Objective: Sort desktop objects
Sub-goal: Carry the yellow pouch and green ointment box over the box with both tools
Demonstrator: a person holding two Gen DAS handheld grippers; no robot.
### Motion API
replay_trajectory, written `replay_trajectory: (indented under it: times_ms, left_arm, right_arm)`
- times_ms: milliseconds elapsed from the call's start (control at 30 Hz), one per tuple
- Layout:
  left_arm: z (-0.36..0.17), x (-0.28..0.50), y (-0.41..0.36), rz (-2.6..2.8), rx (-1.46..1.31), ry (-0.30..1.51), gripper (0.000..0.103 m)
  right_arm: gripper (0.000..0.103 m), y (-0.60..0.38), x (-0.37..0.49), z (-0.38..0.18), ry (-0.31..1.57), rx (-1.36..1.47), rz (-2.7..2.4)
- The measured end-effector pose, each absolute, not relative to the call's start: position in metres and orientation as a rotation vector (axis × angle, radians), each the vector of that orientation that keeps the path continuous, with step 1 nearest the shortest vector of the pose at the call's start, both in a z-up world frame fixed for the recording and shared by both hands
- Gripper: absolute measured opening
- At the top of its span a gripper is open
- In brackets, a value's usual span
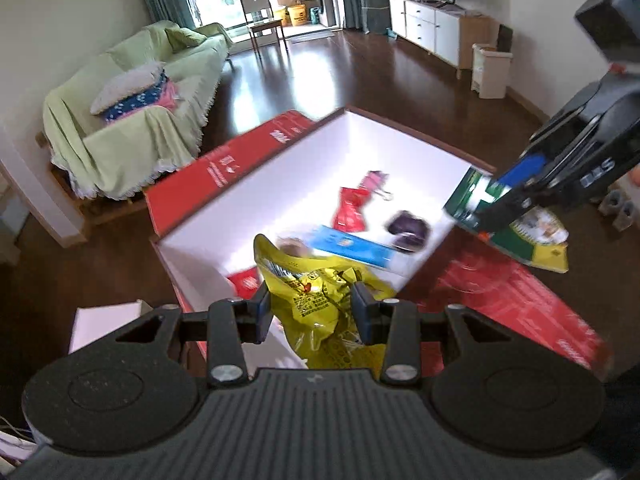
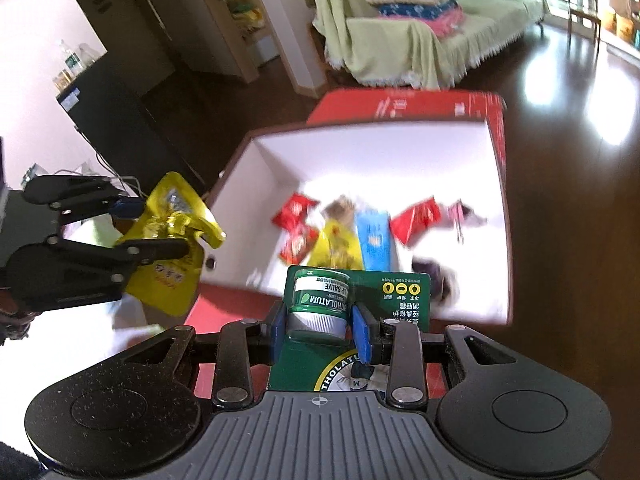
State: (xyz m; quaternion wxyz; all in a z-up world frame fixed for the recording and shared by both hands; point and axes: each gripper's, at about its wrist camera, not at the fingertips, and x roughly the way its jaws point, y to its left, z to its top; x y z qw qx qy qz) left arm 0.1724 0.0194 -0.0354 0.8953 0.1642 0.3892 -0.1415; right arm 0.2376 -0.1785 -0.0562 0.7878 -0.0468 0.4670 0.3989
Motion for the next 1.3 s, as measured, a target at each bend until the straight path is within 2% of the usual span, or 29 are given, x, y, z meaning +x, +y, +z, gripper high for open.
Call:
replay_trajectory:
  times_ms: [400,733,933,1000,1067,1133,1300]
  left_arm:
    - [-0.083,0.251,0.036,-0.243,0.368,0.927,0.035]
    - [-0.129,0.264,0.028,-0.233,0.396,1.034,0.036]
    - [-0.139,0.265,0.026,-0.225,0.41,1.061,0.037]
    - [-0.138,0.265,0.026,-0.225,0.41,1.061,0.041]
    - [-0.135,0.265,0.027,-0.222,0.402,1.054,0.051]
    - [-0.132,0.267,0.028,-0.217,0.392,1.047,0.056]
    - [-0.127,0.273,0.031,-0.188,0.369,1.046,0.057]
  right_arm:
    - [0.034,-0.147,0.301,-0.059,0.976,-0.097,0.835]
    - [0.034,-0.14,0.326,-0.078,1.03,-0.093,0.814]
    - [0.034,-0.137,0.335,-0.089,1.053,-0.101,0.803]
    - [0.034,-0.135,0.339,-0.092,1.057,-0.103,0.801]
    - [0.034,-0.132,0.343,-0.096,1.058,-0.106,0.8]
    - [0.034,-0.127,0.348,-0.101,1.059,-0.112,0.8]
    - [0.034,-0.113,0.36,-0.11,1.057,-0.121,0.802]
